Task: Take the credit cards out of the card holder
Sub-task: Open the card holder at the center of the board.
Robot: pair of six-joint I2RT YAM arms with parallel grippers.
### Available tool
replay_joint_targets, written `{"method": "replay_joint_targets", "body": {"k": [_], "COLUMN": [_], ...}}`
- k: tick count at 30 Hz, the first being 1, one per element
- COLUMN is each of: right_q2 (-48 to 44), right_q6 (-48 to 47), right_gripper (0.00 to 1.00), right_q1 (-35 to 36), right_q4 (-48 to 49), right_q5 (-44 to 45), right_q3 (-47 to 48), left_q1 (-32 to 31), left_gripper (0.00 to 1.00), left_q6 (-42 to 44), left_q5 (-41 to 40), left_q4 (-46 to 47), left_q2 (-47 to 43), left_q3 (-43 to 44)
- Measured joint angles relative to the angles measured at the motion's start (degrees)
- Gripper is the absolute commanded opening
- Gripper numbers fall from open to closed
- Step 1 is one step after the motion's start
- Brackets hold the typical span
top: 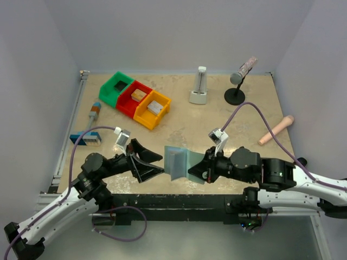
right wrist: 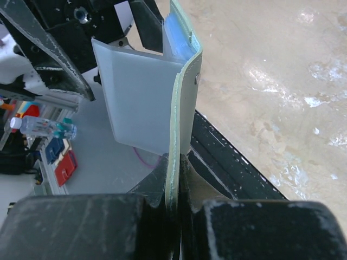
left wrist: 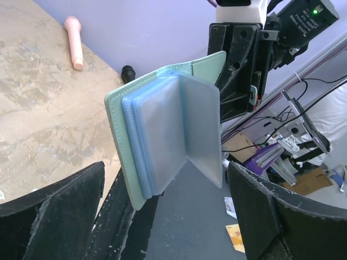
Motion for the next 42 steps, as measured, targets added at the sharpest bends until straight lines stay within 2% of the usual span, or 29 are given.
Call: {"method": "replay_joint_targets", "body": {"k": [6,13,21,24,29,34,35,36,37,39,41,42], "right_q2": [-1.9,-1.8,-2.5,-2.6,-2.1,-2.2,-2.2,-2.2,-2.2,-2.3,-2.6,-2.6], "right_q6": [-0.5,-1.4,-2.4,-2.5,-2.8,-3.0,-3.0,-3.0,-3.0,-3.2,-3.1,-3.1], "right_gripper": [0.00,0.00,0.00,0.00,0.00,0.00,0.00,0.00,0.01,0.32,0.55,0.61], "right_q1": [0.0,-0.1,-0.1,-0.1,-0.1,-0.3,-0.4,-0.4,-0.4,-0.5,-0.8,-0.8], "right_q4": [2.7,7.1,10.0,11.1,12.4,12.9,12.9,12.9,12.9,12.8,12.6,12.4], "right_q5": [-1.5,-4.6,-7.5,-8.3,-9.6,-10.3,-10.5,-10.6,-10.6,-9.9,-9.2,-8.9], "right_q3": [-0.7,-2.2,-2.9,-3.4,-3.6,-4.2,-4.3,-4.4,-4.5,-4.7,-4.8,-4.8], "left_q1": [0.0,0.0,0.0,0.0,0.0,0.0,0.0,0.0,0.0,0.0,-0.1,-0.1], "left_gripper": [1.00,0.98,0.86,0.77,0.51,0.38,0.26,0.18,0.03,0.00,0.00,0.00], "left_q6": [2.6,3.1,3.1,2.8,2.1,1.4,1.4,1.3,1.3,1.7,2.6,3.3], "left_q5": [-1.4,-0.7,1.4,2.5,4.9,6.3,6.4,6.4,6.5,6.5,5.9,5.4], "left_q4": [-3.7,-3.8,-2.3,-0.2,2.8,4.4,4.5,4.5,4.2,2.6,-0.4,-2.4], "left_q2": [-3.0,-0.2,1.6,2.3,3.7,3.8,3.7,3.6,3.6,3.6,3.8,4.2], "left_q3": [0.3,0.8,2.2,2.4,2.4,2.5,2.6,2.7,3.0,4.1,6.0,7.3]}}
